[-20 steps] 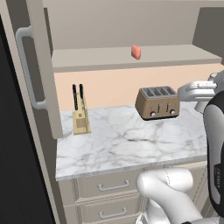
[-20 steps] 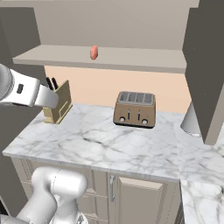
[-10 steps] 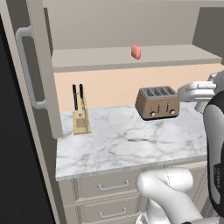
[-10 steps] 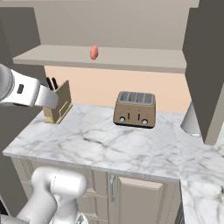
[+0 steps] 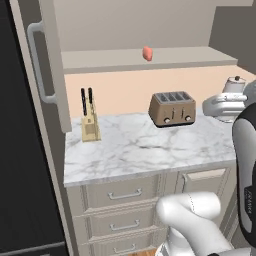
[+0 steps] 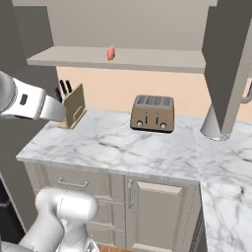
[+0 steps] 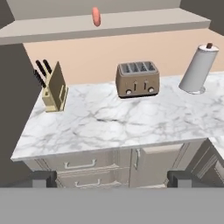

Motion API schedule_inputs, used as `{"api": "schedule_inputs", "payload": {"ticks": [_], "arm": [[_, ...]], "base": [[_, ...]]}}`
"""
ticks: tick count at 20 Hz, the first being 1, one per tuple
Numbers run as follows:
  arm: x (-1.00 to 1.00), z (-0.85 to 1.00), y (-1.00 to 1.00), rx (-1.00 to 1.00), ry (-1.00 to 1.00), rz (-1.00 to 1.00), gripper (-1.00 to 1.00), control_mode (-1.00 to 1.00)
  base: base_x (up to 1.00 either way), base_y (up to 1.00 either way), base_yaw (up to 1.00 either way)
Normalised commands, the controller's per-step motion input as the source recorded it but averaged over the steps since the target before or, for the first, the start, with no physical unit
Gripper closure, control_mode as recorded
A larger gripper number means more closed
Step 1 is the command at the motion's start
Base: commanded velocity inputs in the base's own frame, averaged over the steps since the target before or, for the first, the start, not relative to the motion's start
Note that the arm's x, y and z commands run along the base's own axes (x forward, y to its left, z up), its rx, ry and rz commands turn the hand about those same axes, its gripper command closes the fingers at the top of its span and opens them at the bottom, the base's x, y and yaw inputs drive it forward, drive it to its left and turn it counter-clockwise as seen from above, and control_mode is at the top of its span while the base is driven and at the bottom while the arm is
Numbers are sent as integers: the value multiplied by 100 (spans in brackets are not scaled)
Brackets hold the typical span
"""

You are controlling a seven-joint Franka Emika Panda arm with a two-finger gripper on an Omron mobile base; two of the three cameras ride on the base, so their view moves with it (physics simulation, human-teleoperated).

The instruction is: Pick up the bar soap and dish brush from the sink, and place them back in the cabinet, and close the cabinet doors.

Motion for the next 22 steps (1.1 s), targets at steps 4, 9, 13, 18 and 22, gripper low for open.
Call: {"api": "schedule_inputs", "payload": {"ticks": [4, 9, 13, 18, 22], "arm": [[0, 0, 0, 0, 0, 0, -100, 100], [0, 0, 0, 0, 0, 0, -100, 100], [0, 0, 0, 0, 0, 0, -100, 100], [0, 0, 0, 0, 0, 0, -100, 100], [0, 0, 0, 0, 0, 0, -100, 100]], "base": [[-43, 31, -17], [-21, 41, -29], [-13, 43, -33], [-22, 14, -41], [-33, -5, -44]]}}
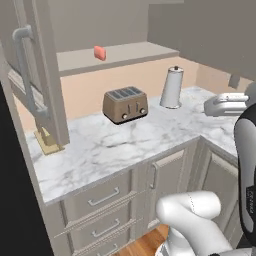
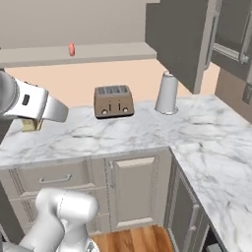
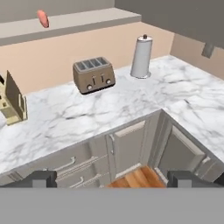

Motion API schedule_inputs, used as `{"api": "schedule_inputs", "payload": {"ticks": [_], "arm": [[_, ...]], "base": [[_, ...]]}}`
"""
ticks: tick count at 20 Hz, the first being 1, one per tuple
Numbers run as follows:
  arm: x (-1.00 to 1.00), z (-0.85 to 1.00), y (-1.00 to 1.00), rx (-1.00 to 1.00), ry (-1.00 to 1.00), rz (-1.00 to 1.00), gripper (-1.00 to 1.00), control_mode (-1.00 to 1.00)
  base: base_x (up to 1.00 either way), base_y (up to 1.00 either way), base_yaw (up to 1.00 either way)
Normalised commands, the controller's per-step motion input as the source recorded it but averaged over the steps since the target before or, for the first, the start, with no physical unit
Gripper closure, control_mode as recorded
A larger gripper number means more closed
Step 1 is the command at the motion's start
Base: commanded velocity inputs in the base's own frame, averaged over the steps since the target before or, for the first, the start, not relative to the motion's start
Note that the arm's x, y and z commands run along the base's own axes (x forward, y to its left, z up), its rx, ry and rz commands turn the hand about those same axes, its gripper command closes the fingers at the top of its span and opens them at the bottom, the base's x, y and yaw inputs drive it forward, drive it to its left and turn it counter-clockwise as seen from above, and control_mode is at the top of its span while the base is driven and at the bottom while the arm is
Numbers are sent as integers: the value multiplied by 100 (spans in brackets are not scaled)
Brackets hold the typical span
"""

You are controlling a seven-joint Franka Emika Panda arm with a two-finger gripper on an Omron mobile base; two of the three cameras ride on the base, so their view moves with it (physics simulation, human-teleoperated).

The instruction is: Pick up the bar soap and dish brush from the sink, and place them back in the cabinet, and close the cabinet doors.

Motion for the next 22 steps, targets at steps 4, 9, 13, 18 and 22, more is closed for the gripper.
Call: {"api": "schedule_inputs", "payload": {"ticks": [4, 9, 13, 18, 22], "arm": [[0, 0, 0, 0, 0, 0, -100, 100], [0, 0, 0, 0, 0, 0, -100, 100], [0, 0, 0, 0, 0, 0, -100, 100], [0, 0, 0, 0, 0, 0, -100, 100], [0, 0, 0, 0, 0, 0, -100, 100]], "base": [[-26, -27, -42], [-28, -31, -43], [-38, -52, -40], [-45, -45, -45], [-37, -23, -50]]}}
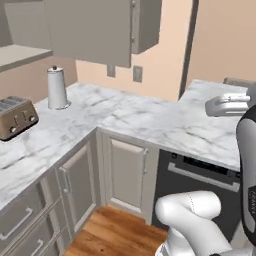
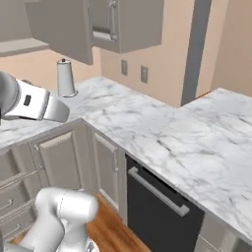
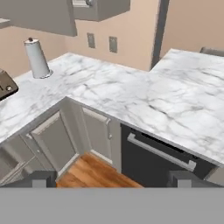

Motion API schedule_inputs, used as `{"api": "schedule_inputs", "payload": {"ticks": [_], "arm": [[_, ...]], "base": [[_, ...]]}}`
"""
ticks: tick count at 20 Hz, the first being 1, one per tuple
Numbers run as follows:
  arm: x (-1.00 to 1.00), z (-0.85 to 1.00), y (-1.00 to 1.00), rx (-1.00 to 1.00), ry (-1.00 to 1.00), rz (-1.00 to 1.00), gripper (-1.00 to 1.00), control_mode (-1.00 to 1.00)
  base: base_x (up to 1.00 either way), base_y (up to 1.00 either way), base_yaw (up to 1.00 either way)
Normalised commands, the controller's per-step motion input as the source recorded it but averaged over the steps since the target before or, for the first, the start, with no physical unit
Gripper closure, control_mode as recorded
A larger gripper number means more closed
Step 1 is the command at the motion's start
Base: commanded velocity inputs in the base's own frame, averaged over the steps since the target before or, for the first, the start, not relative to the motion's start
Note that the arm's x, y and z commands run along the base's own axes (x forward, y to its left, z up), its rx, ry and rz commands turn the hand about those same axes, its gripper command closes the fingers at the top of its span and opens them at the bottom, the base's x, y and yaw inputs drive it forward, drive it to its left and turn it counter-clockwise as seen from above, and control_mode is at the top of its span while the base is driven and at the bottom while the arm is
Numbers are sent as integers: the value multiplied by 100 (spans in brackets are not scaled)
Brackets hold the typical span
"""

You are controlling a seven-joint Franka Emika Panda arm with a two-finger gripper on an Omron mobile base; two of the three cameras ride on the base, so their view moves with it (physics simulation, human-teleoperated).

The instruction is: Pick up the bar soap and dish brush from the sink, and place them back in the cabinet, and close the cabinet doors.

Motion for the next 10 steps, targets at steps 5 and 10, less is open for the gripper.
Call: {"api": "schedule_inputs", "payload": {"ticks": [5, 10], "arm": [[0, 0, 0, 0, 0, 0, -100, 100], [0, 0, 0, 0, 0, 0, -100, 100]], "base": [[-26, -16, -52], [-13, -17, -50]]}}
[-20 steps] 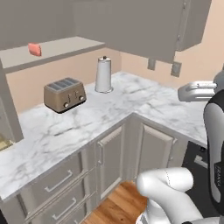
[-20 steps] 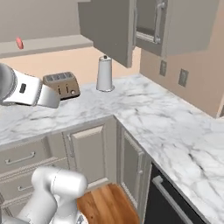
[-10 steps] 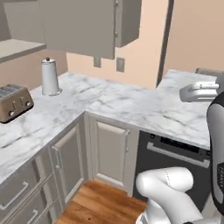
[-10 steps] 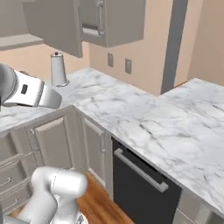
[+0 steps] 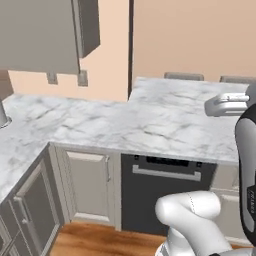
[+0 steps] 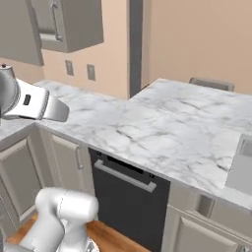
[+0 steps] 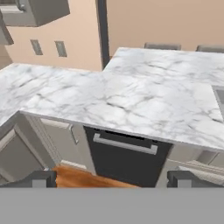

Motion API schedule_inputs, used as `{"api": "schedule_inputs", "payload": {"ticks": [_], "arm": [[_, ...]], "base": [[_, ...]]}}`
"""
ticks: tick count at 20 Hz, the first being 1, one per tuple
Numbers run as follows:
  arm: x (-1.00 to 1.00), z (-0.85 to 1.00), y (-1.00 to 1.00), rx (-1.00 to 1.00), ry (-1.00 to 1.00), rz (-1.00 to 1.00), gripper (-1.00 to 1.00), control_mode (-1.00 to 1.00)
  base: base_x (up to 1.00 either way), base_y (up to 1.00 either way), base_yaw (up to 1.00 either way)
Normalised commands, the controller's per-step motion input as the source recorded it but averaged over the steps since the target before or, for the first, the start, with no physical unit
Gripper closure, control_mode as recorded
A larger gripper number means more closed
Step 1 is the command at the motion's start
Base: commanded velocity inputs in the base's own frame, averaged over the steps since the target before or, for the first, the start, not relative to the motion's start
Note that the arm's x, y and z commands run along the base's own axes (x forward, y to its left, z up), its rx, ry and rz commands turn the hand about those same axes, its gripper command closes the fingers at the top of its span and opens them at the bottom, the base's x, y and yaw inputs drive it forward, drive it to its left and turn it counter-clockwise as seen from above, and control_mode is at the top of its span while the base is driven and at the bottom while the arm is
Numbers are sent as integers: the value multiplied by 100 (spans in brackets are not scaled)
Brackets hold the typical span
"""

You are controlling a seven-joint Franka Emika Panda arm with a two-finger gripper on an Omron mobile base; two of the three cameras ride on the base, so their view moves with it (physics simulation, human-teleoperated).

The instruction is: Pick up the bar soap and dish brush from the sink, and place them back in the cabinet, and close the cabinet doors.

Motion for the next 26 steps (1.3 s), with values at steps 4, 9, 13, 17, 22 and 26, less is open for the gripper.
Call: {"api": "schedule_inputs", "payload": {"ticks": [4, 9, 13, 17, 22, 26], "arm": [[0, 0, 0, 0, 0, 0, -100, 100], [0, 0, 0, 0, 0, 0, -100, 100], [0, 0, 0, 0, 0, 0, -100, 100], [0, 0, 0, 0, 0, 0, -100, 100], [0, 0, 0, 0, 0, 0, -100, 100], [0, 0, 0, 0, 0, 0, -100, 100]], "base": [[-6, -52, -34], [0, -65, -19], [0, -62, -20], [0, -57, -23], [10, -43, -27], [24, -29, -34]]}}
